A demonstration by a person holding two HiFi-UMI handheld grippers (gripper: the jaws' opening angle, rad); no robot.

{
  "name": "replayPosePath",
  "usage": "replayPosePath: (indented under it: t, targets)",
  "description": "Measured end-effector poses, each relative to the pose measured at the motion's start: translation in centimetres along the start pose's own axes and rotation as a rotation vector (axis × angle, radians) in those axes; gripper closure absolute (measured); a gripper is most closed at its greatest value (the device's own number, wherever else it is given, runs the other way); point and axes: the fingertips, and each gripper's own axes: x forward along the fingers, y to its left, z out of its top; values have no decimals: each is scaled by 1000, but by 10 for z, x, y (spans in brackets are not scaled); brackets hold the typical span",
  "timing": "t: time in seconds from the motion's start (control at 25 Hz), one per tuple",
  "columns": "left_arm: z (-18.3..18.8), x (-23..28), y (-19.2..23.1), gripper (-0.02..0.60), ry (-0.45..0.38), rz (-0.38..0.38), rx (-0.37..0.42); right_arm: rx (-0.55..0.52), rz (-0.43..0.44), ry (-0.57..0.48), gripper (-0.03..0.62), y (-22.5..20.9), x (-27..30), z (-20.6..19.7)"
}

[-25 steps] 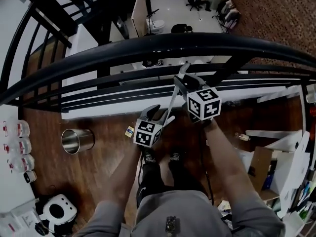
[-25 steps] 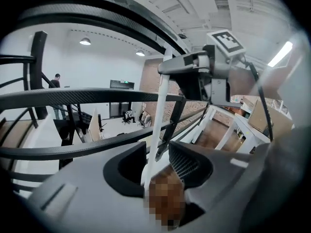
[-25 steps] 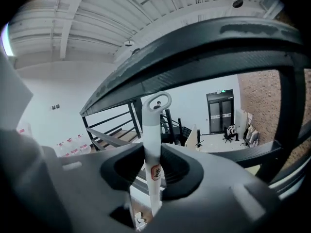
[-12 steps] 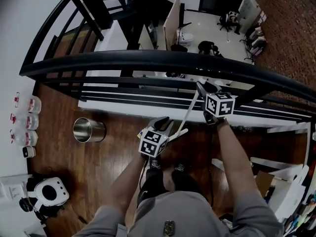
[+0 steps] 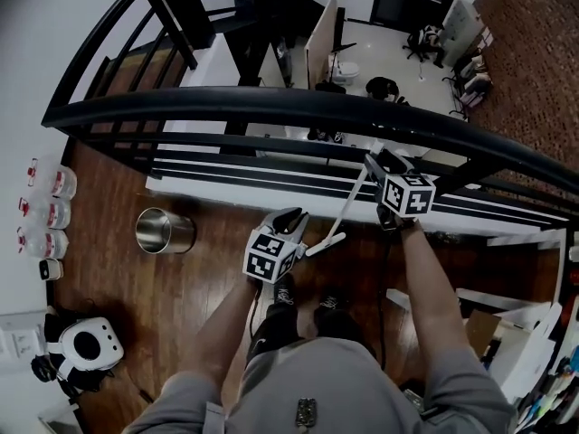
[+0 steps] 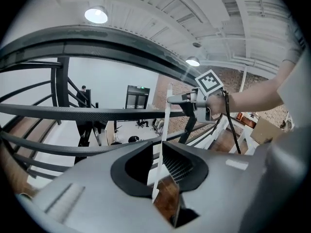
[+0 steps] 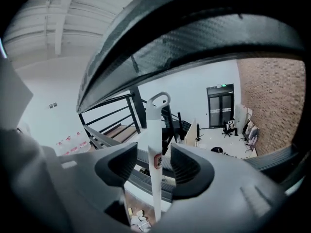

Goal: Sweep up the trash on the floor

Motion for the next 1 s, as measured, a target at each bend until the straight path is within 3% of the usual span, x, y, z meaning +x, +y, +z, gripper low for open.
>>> replayPosePath:
  t: [0.16, 0.36, 0.44, 0.64, 1.0]
  targets:
    - [13, -21, 16, 574, -46, -15, -4, 59, -70, -25, 404, 9, -34, -17]
    - [47, -73, -10, 574, -121, -93, 7, 81, -100, -128, 543, 66, -117, 1]
    - [49, -94, -21, 575, -125, -112, 32, 61, -72, -172, 593, 101, -141, 10]
    - [50, -137, -55, 575, -172, -129, 66, 2, 42, -262, 594, 174, -190, 29]
    - [43, -216, -122, 575, -272, 6, 57, -112, 197, -313, 594, 248, -269, 19]
